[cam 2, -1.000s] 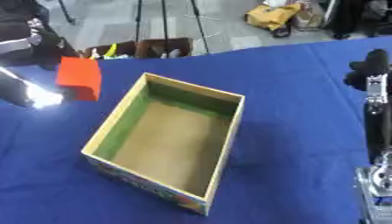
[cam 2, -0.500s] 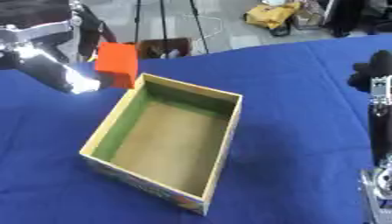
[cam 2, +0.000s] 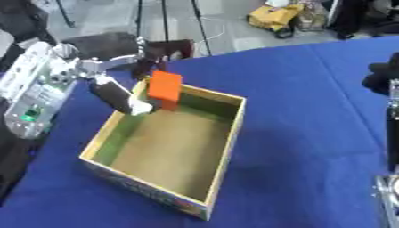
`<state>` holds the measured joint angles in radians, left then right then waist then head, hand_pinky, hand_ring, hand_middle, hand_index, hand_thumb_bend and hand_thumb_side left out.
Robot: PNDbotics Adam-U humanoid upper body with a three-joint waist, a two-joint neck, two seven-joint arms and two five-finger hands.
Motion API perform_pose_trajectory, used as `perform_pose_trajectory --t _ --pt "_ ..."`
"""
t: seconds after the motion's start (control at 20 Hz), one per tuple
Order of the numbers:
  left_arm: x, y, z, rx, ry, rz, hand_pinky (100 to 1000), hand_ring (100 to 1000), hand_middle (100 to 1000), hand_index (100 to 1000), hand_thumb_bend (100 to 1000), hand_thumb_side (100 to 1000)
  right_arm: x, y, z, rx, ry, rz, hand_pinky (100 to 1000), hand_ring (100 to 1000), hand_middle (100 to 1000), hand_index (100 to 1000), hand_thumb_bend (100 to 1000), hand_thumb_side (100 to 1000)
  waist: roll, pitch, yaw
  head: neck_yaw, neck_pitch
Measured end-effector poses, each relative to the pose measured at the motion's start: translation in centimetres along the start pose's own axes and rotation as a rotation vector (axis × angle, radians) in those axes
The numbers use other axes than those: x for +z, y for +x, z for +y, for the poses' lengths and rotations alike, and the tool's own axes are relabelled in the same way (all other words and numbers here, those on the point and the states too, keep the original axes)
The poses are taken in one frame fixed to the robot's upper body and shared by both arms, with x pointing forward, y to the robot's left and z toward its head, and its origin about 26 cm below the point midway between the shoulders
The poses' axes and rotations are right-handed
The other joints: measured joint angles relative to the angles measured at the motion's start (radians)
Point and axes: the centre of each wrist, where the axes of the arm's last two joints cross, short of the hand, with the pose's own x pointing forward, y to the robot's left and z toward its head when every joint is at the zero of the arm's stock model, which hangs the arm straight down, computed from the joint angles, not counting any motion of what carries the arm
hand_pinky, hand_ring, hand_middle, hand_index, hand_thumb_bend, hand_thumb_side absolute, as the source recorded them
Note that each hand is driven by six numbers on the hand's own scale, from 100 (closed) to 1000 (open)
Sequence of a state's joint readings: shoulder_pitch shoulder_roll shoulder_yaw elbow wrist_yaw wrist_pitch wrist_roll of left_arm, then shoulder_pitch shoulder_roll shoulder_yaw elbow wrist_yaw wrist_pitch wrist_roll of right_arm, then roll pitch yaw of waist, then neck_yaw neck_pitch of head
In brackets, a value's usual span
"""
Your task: Pick up objects on the table and place them in the box.
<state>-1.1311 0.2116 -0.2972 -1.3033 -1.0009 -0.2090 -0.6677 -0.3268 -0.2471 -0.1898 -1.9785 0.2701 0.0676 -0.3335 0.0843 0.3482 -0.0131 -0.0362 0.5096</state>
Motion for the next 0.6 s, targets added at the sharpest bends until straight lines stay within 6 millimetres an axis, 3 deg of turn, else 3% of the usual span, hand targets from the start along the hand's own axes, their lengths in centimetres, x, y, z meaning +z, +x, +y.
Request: perform_pose_trajectory --t 0.6 --pt "-2.7 1.0 -3.7 -0.069 -0.094 -0.004 168 470 402 570 100 430 -0.2 0.3 0.4 -0.02 -0.001 -0.013 702 602 527 654 494 1000 0.003 0.007 -0.012 0.007 -0.003"
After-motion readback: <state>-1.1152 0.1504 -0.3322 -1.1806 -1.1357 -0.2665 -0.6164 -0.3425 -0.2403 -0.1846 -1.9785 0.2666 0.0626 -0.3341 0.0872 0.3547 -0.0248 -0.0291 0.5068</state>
